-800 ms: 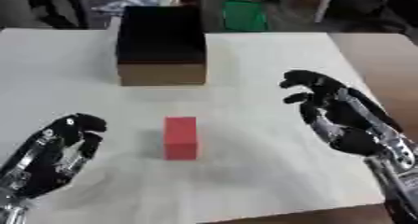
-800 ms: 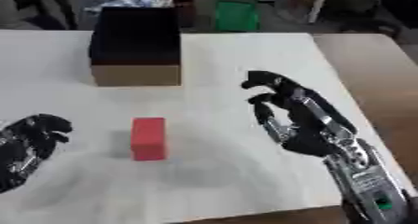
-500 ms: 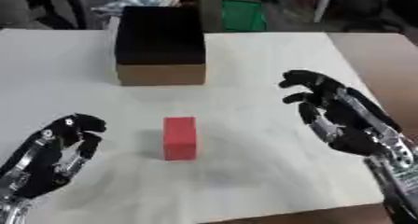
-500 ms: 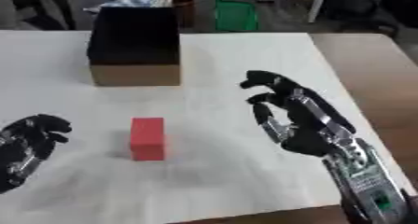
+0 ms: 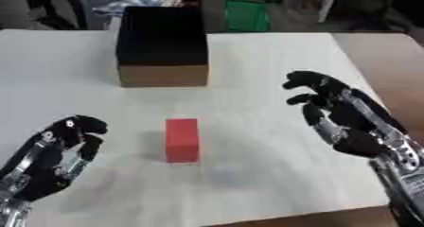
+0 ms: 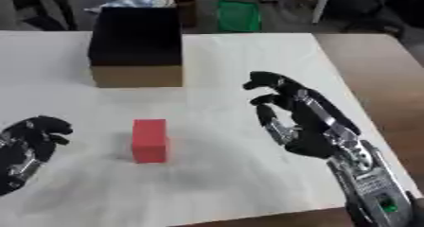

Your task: Pick up objects on the table and place them in the box.

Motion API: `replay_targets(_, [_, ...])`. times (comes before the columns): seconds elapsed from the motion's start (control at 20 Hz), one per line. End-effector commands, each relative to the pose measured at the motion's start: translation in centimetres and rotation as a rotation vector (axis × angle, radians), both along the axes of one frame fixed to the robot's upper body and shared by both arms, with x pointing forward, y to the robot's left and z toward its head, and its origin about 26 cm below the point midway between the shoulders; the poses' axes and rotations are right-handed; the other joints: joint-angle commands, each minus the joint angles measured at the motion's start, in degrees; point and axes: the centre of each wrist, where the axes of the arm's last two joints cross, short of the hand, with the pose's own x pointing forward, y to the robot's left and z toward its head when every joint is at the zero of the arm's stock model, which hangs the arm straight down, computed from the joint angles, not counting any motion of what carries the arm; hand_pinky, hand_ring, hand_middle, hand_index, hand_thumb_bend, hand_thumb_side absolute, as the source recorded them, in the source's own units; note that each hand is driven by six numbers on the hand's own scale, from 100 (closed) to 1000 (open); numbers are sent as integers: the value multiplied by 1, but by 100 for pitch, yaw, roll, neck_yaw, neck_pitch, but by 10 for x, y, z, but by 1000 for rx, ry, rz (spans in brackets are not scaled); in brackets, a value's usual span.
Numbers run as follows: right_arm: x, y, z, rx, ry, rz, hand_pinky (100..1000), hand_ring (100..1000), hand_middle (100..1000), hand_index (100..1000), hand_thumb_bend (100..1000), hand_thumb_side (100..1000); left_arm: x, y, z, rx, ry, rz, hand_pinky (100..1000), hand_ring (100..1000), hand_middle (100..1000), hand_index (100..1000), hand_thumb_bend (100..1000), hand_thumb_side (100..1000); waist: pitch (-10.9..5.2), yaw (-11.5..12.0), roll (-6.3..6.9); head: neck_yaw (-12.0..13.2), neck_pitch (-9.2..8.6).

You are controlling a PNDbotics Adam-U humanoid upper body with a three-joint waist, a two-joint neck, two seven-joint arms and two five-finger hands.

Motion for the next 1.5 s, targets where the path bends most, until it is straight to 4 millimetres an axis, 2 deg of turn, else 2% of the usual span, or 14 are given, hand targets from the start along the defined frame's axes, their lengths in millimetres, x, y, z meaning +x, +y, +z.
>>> replay_targets(0.05, [0,-4,7,-7,-20,-1,774,1000,789,928,100,464,2,5,21,60,-70,-16,709,775,715,774,291,450,-104,-19,25,-18,-17])
replay_targets(0.4, [0,-3,7,-12,-16,9,774,1000,786,926,100,461,12,9,48,220,-184,-65,727,800,734,783,362,375,-128,-61,51,-26,-8])
replay_targets(0.65, [-1,-2,7,-11,-19,18,773,1000,786,926,100,451,24,12,66,382,-275,-100,746,812,749,797,488,341,-164,-147,61,-21,18])
replay_targets(1.0, [-3,0,4,-20,-4,37,773,1000,778,901,100,464,42,15,78,517,-342,-140,750,811,752,804,516,348,-233,-386,73,-25,70])
replay_targets(1.2, [-3,3,-1,-45,11,60,774,1000,774,879,100,487,51,9,86,569,-373,-168,745,800,742,803,542,339,-251,-522,72,-29,86])
replay_targets(1.5, [-4,9,-8,-99,35,113,775,1000,772,857,100,528,65,-11,105,687,-442,-187,722,768,706,791,609,288,-270,-633,88,-71,79])
